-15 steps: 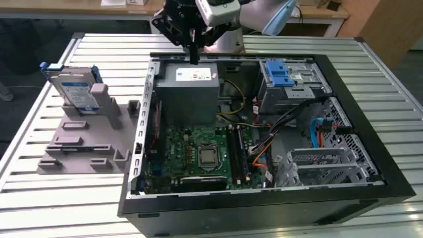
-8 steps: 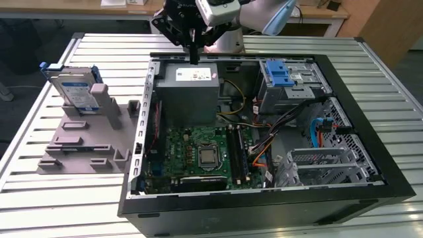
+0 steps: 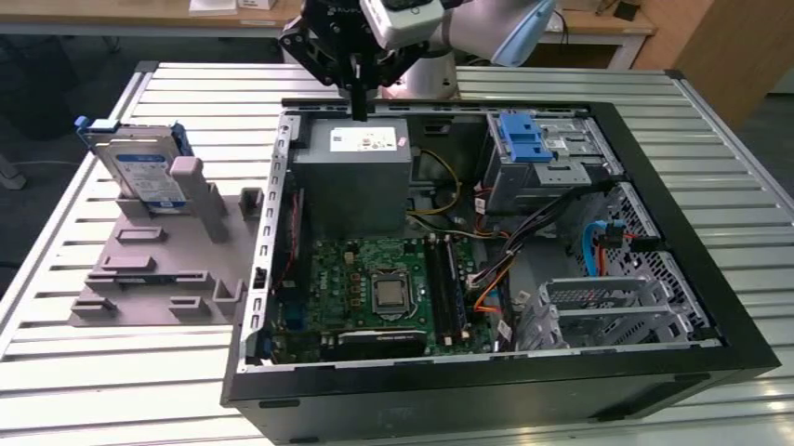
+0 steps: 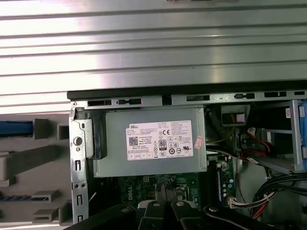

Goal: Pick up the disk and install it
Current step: 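Reach for the disk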

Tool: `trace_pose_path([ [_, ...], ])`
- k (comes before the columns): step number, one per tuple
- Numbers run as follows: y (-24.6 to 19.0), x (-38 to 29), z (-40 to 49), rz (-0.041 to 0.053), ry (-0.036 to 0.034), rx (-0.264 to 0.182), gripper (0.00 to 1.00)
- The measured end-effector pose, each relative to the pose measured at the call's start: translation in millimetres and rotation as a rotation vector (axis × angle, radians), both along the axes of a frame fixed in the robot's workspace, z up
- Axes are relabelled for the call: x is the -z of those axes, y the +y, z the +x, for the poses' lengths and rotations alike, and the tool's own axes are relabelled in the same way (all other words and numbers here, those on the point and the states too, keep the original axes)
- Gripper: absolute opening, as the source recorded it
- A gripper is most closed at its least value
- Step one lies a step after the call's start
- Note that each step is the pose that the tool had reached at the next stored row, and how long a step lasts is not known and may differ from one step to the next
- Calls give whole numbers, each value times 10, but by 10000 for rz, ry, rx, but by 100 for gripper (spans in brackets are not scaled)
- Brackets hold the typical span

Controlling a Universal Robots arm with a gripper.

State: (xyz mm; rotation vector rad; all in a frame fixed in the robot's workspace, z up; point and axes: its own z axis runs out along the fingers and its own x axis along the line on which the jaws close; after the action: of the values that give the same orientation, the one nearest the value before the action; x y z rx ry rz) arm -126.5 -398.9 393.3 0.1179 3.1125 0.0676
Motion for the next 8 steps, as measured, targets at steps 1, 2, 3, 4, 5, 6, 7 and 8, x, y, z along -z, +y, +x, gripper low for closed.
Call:
trace_pose_path([
  [1,1,0,-11,0,0,0,11],
  [2,3,0,-20,0,0,0,11],
  [3,6,0,-28,0,0,0,11],
  [4,8,0,-38,0,0,0,11],
  [5,12,1,-47,0,0,0,11],
  [6,15,1,-56,0,0,1,11],
  [7,18,1,-65,0,0,1,11],
  [8,23,1,-73,0,0,1,11],
])
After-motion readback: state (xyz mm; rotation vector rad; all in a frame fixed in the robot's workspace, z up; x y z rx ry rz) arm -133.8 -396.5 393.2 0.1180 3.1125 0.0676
